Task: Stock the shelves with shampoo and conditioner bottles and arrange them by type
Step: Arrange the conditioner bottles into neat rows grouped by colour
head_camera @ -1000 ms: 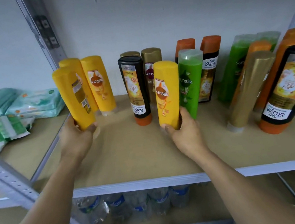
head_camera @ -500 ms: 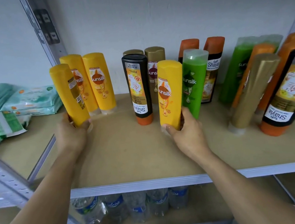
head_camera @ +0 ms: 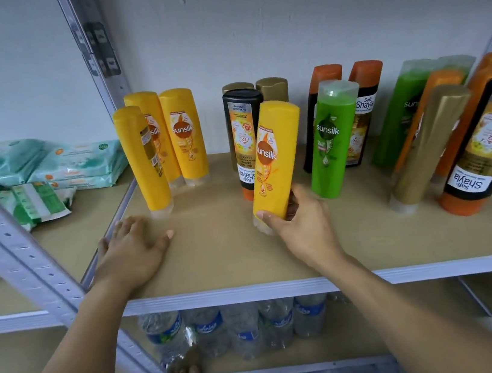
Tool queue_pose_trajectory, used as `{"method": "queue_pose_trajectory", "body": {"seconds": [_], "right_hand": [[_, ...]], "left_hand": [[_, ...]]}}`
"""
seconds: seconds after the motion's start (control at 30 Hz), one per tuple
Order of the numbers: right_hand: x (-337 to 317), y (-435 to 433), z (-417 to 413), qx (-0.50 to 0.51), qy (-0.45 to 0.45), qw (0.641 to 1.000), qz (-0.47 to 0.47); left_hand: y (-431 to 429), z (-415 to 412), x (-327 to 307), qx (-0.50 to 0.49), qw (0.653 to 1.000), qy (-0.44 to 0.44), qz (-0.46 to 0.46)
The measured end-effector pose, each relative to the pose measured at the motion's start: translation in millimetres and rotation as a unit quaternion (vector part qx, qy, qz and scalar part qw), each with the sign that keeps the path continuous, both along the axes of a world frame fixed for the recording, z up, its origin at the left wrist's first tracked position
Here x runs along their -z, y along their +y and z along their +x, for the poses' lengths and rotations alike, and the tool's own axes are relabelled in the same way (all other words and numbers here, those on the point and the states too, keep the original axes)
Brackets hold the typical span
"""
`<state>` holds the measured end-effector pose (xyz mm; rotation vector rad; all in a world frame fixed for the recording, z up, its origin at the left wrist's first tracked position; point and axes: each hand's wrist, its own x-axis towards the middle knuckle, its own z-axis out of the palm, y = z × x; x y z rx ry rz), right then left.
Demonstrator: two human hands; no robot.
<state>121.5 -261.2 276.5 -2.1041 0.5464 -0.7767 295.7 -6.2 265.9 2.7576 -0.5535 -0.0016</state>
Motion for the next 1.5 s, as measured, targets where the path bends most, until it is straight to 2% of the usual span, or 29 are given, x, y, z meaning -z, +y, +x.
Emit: {"method": "queue_pose_trajectory", "body": {"seconds": [0.23, 0.5, 0.63, 0.9, 1.07, 1.17, 1.3, 1.4, 1.5], "right_hand": [[-18, 45, 51, -0.018, 0.015, 0.999, -0.039], [-33, 65, 131, -0.053, 0.049, 0.995, -0.067], [-17, 70, 143, -0.051, 0.075, 0.993, -0.075], [-3, 75, 142, -0.039, 0.069, 0.993, -0.09], [-4, 74, 136, -0.063, 0.078, 0.994, -0.053], [-6, 68, 125, -0.104, 0.12, 0.986, -0.045], [-14, 46, 80, -0.162, 0.21, 0.957, -0.117], [-14, 18, 33, -0.202, 0.239, 0.929, -0.197], [-16, -17, -11, -0.196, 0.26, 0.912, -0.248]], "left_hand": [[4, -7, 6, 0.059, 0.998, -0.031, 0.006], [4, -2, 7, 0.061, 0.998, -0.034, -0.001], [5, -1, 8, 0.057, 0.998, -0.023, 0.004], [4, -3, 6, 0.058, 0.998, -0.014, 0.02], [5, -4, 7, 0.056, 0.998, -0.022, 0.009], [5, -5, 7, 0.053, 0.998, -0.028, 0.0], [4, -9, 5, 0.05, 0.998, -0.033, -0.008], [3, -14, 2, 0.042, 0.998, -0.038, -0.004], [-3, -29, -5, 0.038, 0.999, -0.033, -0.007]]}}
